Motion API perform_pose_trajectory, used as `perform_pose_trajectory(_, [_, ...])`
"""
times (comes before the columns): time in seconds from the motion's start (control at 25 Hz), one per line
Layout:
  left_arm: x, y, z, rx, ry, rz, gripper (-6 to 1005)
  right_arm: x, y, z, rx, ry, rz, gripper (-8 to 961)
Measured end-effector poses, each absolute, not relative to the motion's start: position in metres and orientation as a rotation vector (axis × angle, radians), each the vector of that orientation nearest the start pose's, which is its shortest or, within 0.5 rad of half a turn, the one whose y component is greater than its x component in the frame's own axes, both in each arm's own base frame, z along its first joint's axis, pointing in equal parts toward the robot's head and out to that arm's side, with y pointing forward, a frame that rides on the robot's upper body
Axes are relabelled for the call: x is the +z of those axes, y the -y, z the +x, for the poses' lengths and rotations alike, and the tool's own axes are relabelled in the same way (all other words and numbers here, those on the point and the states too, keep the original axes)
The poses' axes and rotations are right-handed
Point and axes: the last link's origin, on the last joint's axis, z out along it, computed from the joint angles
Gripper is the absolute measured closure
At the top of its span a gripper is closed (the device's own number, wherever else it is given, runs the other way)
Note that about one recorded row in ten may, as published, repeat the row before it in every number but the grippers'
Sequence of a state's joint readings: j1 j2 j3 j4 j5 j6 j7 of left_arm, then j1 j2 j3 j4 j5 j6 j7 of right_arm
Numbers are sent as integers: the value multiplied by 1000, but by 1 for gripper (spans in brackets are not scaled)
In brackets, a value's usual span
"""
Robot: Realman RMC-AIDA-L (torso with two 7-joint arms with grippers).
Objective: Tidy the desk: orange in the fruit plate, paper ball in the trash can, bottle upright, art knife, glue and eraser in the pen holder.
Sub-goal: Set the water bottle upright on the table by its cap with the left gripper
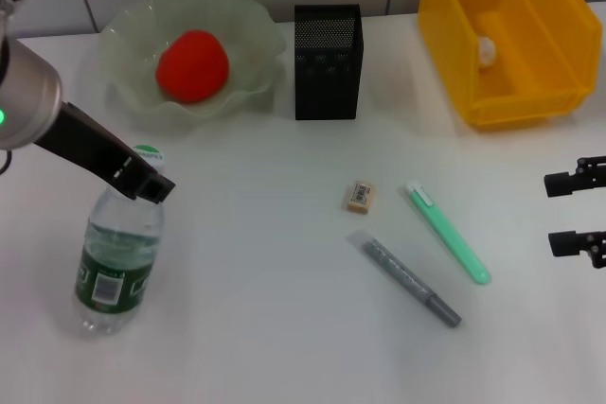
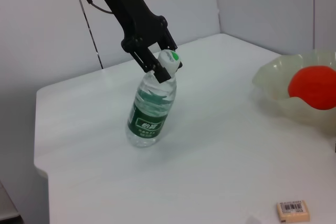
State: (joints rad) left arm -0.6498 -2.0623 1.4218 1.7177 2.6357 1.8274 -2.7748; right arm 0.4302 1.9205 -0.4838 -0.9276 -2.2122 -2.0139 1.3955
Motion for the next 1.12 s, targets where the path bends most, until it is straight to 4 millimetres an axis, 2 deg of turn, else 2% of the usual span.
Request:
perform_pose_trajectory(0.56, [79, -338, -101, 346, 771, -2465, 548, 116, -280, 296, 496, -483, -2862, 207])
perform_pose_trajectory(0.88, [85, -340, -103, 242, 771, -2468, 548, 115, -282, 293, 513, -468, -2858, 207])
perform_pose_trajectory(1.0, [85, -341, -108, 142, 759, -2473, 548, 113, -284, 291, 519, -458, -2861, 207])
perform_pose_trajectory(1.08, [85, -341, -108, 142, 759, -2473, 548, 113, -285, 289, 521, -450, -2865, 207])
perform_pose_trajectory(1.12, [85, -341, -114, 69, 758, -2470, 548, 113, -285, 288, 522, -448, -2867, 207])
